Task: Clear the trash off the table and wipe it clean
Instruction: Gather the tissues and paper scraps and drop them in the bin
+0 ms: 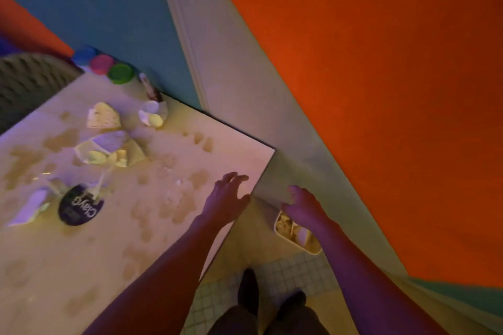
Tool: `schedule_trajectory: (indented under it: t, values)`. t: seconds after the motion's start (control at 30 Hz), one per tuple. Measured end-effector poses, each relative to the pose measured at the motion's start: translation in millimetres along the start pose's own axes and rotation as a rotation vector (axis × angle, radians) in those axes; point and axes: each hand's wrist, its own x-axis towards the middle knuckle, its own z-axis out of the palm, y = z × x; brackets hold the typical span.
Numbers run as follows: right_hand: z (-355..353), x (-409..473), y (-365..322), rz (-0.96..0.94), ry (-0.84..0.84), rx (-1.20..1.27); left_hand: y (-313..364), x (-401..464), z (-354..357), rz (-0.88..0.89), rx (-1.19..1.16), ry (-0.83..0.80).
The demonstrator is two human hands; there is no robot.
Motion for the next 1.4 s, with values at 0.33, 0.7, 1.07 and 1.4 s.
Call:
schedule_trajectory:
  t: [0.33,0.7,1.07,1.4]
  values:
    - [31.7,11.1,-119.1,-0.216,-0.049,-0.099,-94.5,-54.9,-77.4,-0.266,-0.067,0.216]
    - [77.0,54.7,-236.8,-0.46,-0.162,-0.175,-184.8,-84.5,-113.5,-0.552,-0.2,0.406]
    - [111.9,133.5,-357.0,-0.597,-0.272,-0.178,-210.7,-44.0,-171.4,-0.789,-0.287,0.556]
    - [143.4,186.7,-452.3,-0.694,-0.33,-0.234,-236.8,21.5,-216.4,-0.909,-0.36,0.601]
